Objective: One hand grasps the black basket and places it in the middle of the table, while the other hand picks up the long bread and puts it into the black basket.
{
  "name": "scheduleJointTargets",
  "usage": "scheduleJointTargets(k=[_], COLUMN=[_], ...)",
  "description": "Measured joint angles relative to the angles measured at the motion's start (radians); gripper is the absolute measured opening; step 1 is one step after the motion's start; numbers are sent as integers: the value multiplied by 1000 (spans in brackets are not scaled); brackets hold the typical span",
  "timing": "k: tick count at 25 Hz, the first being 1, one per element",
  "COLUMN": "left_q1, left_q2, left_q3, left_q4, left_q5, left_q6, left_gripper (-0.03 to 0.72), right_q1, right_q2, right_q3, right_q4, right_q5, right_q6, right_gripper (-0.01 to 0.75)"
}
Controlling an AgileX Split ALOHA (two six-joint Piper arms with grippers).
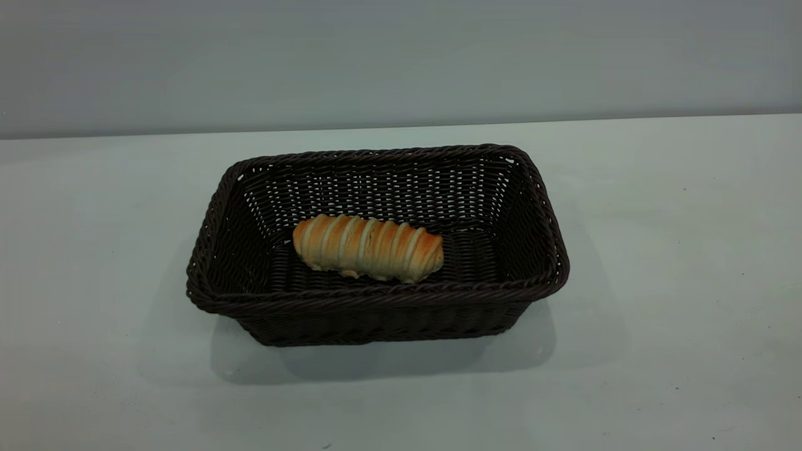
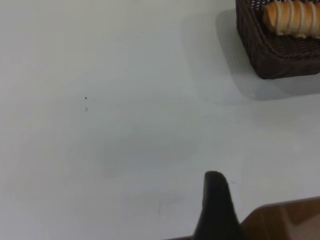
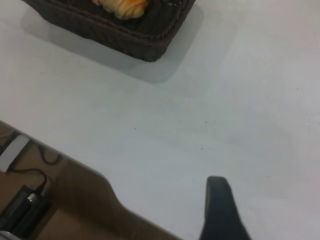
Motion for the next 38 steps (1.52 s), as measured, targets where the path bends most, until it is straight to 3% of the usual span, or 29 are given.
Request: scheduleJointTargets(k=[8,10,24,31,35,38], left_q1=[0,2,45,110,118,178], left_q2=[0,0,0,0,0,0], left_q3=[0,0,0,0,0,0], left_q4=[0,0,0,0,0,0], left_q5=[0,0,0,0,0,0], left_q6=[0,0,0,-1,-1,-1], left_gripper=[573,573,573,573,573,573], right_q1=[-3,-33,-524,-685,-742,-765], right_q2=[0,0,0,0,0,0], right_q3=[0,0,0,0,0,0], right_q4=[1,2,2,3,3,3], right_q5=[0,0,0,0,0,0], right_q6=[0,0,0,0,0,0], right_gripper=[457,457,456,456,456,456])
